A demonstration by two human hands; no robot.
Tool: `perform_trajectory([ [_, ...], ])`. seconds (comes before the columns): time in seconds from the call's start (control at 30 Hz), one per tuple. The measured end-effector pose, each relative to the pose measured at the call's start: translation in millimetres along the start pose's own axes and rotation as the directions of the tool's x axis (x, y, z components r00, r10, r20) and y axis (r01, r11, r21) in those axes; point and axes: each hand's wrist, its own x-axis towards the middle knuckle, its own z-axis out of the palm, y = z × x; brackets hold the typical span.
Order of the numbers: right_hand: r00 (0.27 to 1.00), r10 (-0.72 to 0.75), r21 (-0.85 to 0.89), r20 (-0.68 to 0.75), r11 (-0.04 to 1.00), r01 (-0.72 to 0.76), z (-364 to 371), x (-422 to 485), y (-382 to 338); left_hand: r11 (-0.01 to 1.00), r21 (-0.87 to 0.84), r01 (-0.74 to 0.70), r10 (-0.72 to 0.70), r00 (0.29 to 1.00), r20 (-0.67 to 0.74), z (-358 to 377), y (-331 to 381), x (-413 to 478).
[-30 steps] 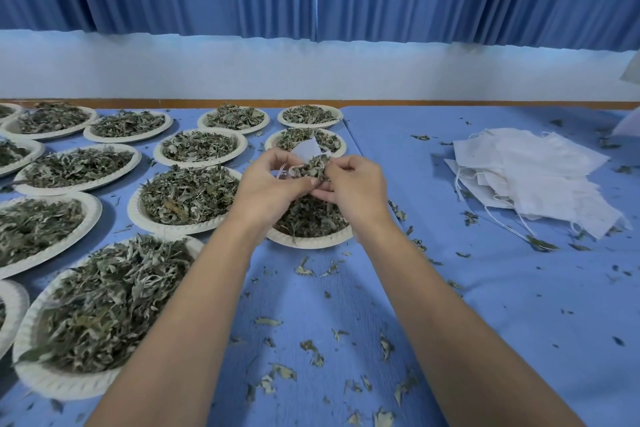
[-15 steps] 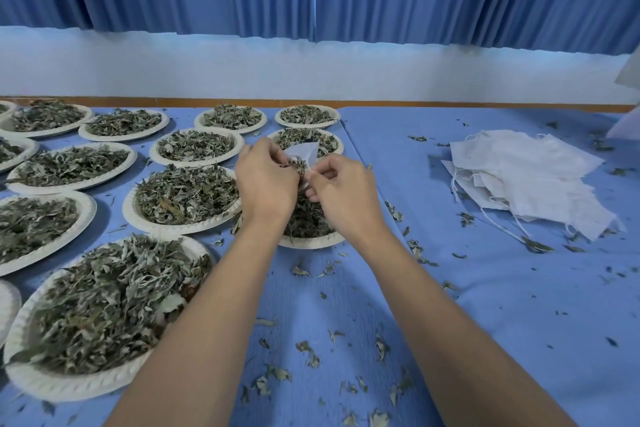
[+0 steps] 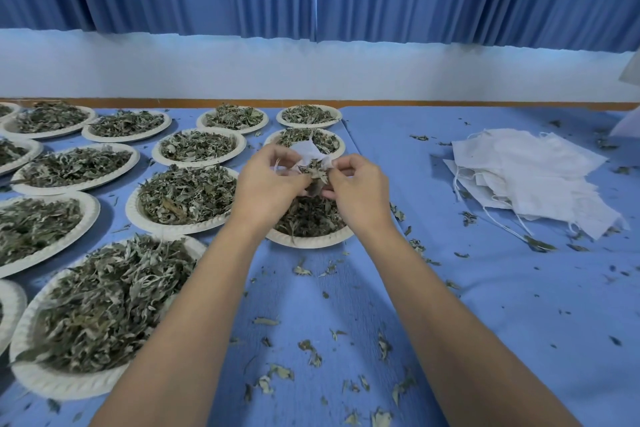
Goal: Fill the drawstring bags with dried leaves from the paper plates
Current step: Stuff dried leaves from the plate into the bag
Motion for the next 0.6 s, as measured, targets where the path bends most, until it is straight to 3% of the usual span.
perform_trajectory([
  [0.1,1.0,-0.004,-0.013,-0.014,1.0,0.004,0.8,-0.4,2.0,0.968,-0.23,0.103,-0.095,0.995,0.043,-5.9,7.6,-1.6],
  [0.17,1.0,-0.003,-0.004,-0.02,1.0,0.003,2.2,-0.1,3.2,0.961,-0.253,0.109,-0.093,0.993,0.075,-5.2,11.8,-2.5],
  [0.27,0.999,0.036,0.096,0.001,0.995,-0.036,4.9,-0.2,2.5,0.993,-0.111,0.035,-0.023,0.994,0.109,-0.6,9.9,-3.6],
  [0.33,0.999,0.042,0.103,0.016,0.994,-0.043,5.4,-0.3,1.7,0.996,0.072,-0.06,0.059,0.998,0.028,1.8,5.1,-2.3],
  [0.43,0.999,0.001,0.054,0.045,0.999,-0.003,3.8,-0.9,0.9,0.909,0.376,-0.178,0.211,0.976,-0.05,1.1,-2.0,1.8],
  [0.6,0.993,-0.067,-0.058,0.094,0.996,0.072,-0.7,-0.3,1.6,0.888,0.43,-0.165,0.178,0.984,0.008,-7.1,-10.3,11.4],
])
